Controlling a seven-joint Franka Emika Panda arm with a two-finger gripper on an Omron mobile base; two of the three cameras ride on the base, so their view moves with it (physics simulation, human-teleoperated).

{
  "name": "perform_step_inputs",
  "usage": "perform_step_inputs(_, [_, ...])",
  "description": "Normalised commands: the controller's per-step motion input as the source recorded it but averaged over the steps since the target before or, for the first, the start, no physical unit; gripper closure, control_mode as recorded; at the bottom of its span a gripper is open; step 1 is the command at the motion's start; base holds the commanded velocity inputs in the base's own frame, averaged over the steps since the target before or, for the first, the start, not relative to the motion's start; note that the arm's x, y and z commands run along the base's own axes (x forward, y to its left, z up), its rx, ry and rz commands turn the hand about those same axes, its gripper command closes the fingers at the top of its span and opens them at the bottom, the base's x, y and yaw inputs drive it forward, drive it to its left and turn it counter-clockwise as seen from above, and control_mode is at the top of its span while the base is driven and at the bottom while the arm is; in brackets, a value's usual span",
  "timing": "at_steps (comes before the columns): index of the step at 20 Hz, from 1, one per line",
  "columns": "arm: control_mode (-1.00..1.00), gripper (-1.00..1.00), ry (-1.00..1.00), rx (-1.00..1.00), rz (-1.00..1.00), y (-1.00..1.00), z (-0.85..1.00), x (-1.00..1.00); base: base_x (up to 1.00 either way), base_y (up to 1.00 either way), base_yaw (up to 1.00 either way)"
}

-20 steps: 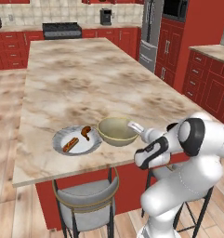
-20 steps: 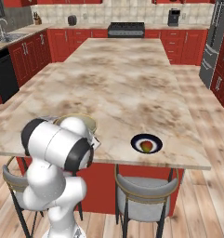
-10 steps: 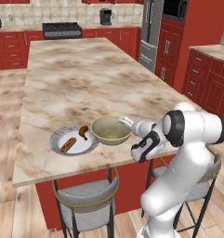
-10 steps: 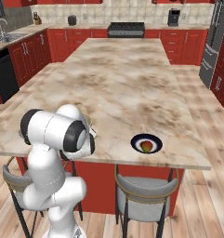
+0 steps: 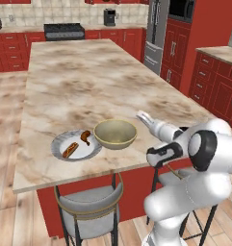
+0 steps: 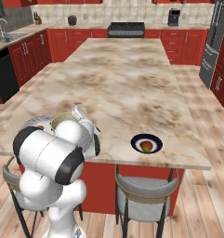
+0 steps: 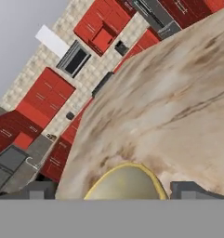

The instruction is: Take the smaller bowl and place it next to the appetizer plate on the dining counter , and place the larger bowl next to the plate with cooked food.

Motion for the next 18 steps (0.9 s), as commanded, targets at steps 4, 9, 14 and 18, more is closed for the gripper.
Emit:
perform_step_inputs(4, [-1.00,-1.00,-0.38,0.27,0.00,-0.71,1.00,-0.53,0.00,0.00,0.00])
perform_step_inputs(9, [-1.00,-1.00,0.07,0.31,-0.04,-0.60,1.00,-0.35,0.00,0.00,0.00])
perform_step_inputs(14, [-1.00,-1.00,0.95,0.01,-0.33,-0.40,0.26,-0.15,0.00,0.00,0.00])
perform_step_inputs(18, [-1.00,-1.00,1.00,-0.12,-0.39,-0.13,-0.33,0.00,0.00,0.00,0.00])
